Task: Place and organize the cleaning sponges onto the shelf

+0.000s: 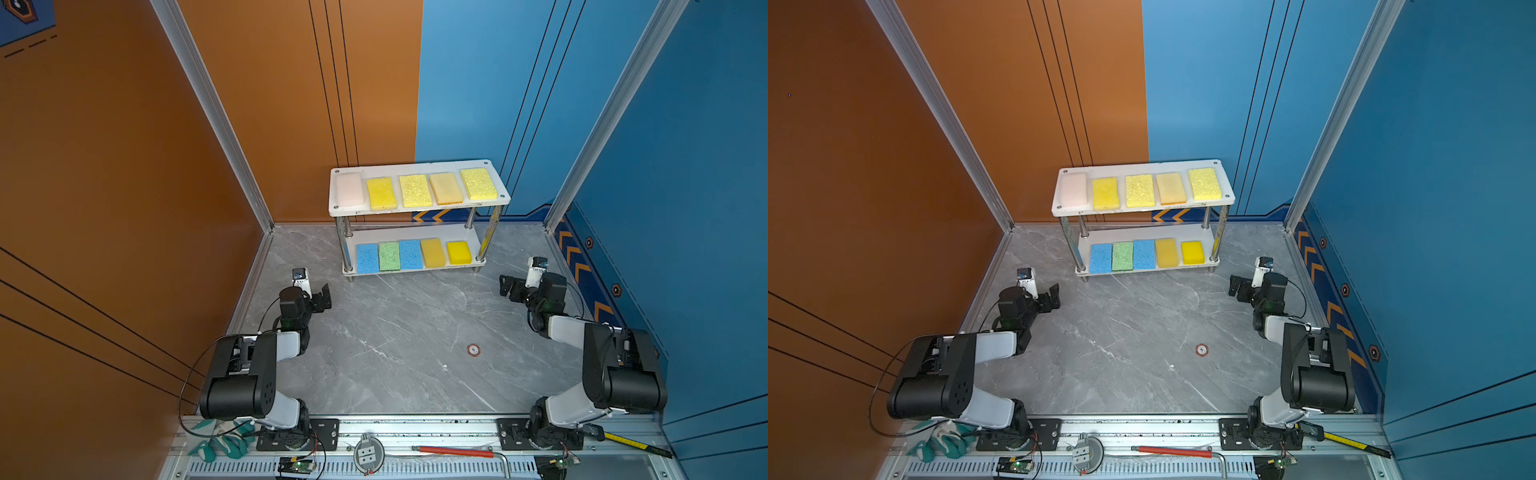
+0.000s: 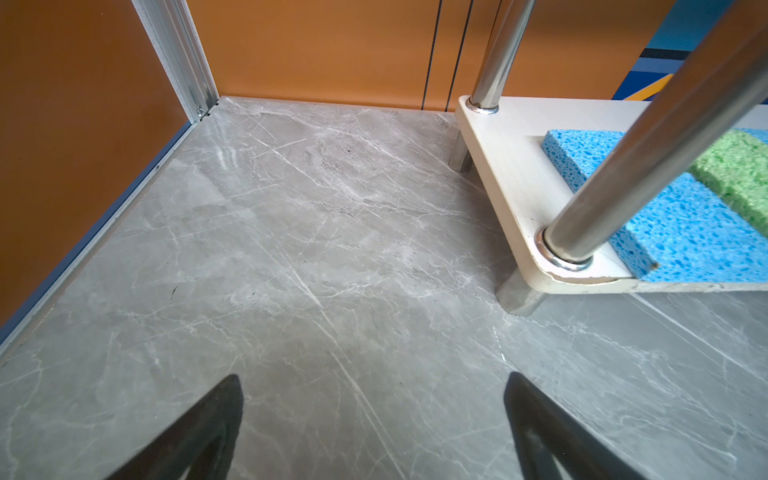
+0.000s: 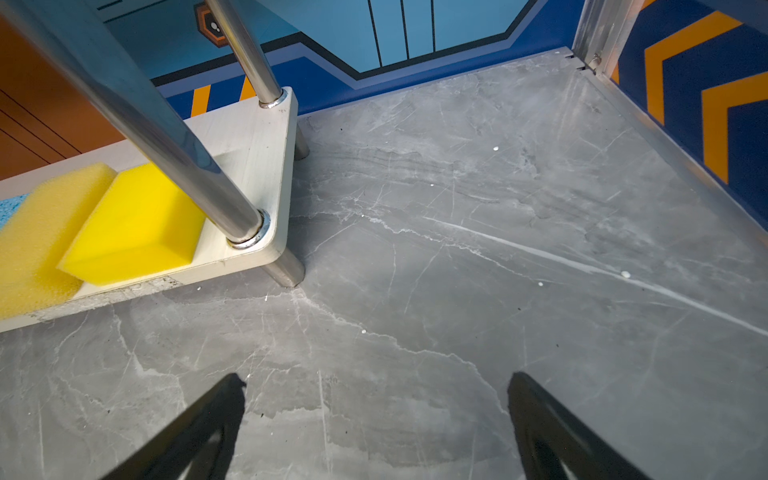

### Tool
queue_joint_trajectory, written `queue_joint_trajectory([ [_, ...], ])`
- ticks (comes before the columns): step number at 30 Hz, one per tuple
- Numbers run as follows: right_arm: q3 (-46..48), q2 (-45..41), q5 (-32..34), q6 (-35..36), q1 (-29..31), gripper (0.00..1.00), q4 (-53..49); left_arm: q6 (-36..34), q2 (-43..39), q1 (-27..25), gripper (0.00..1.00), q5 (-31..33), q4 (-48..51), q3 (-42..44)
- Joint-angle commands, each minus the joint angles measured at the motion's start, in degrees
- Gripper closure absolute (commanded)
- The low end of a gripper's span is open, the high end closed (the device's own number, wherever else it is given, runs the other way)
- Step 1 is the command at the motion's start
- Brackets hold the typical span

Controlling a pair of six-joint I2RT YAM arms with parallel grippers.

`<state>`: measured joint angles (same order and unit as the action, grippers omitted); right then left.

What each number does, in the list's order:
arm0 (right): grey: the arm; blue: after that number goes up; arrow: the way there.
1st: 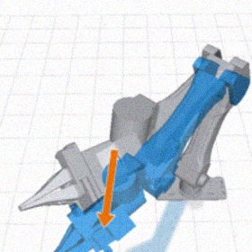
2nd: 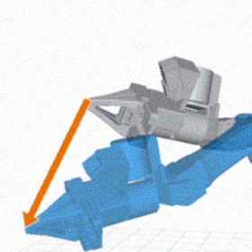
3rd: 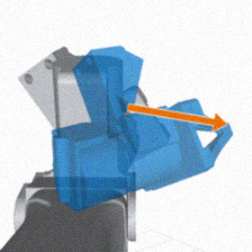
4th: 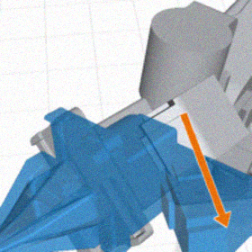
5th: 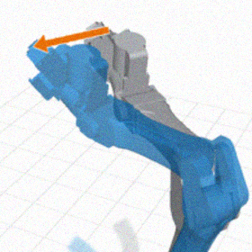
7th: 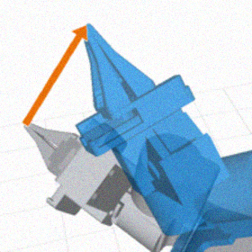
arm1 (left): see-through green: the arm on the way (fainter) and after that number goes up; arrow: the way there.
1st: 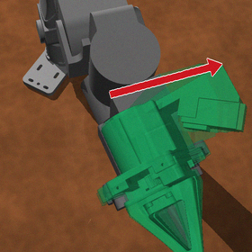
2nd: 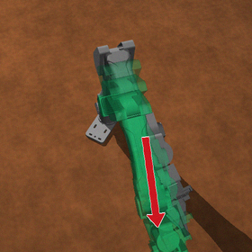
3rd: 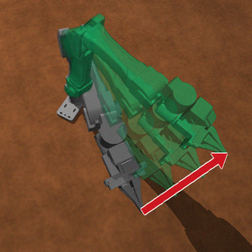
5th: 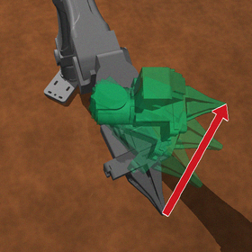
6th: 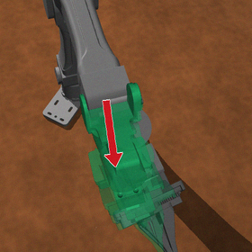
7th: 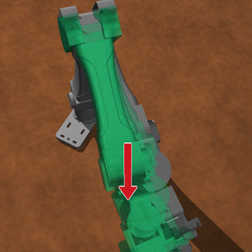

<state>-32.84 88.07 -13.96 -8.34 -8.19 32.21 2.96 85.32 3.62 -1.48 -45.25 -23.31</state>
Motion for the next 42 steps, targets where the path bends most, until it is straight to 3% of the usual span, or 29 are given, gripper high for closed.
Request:
queue_joint_trajectory([
  [1, 1.1, 0.0, -1.5, 0.6, 0.8, 0.00, 2.2, -1.1, 0.6, -0.6, 0.02, -1.4, -2.8, 0.7],
  [9, 3.5, -1.3, -1.4, 2.3, 1.9, 0.00, 5.2, -2.1, 4.5, -1.1, 0.02, -2.2, -11.2, 3.1],
  [38, 16.9, -2.5, 2.3, 2.2, 2.6, 0.00, 28.6, -2.3, 4.5, -1.1, 0.02, -2.5, -10.7, 2.9],
  [42, 19.6, -0.6, 2.5, 2.2, 2.7, 0.00, 35.5, -2.4, 4.5, -1.1, 0.02, -2.6, -10.7, 2.9],
])
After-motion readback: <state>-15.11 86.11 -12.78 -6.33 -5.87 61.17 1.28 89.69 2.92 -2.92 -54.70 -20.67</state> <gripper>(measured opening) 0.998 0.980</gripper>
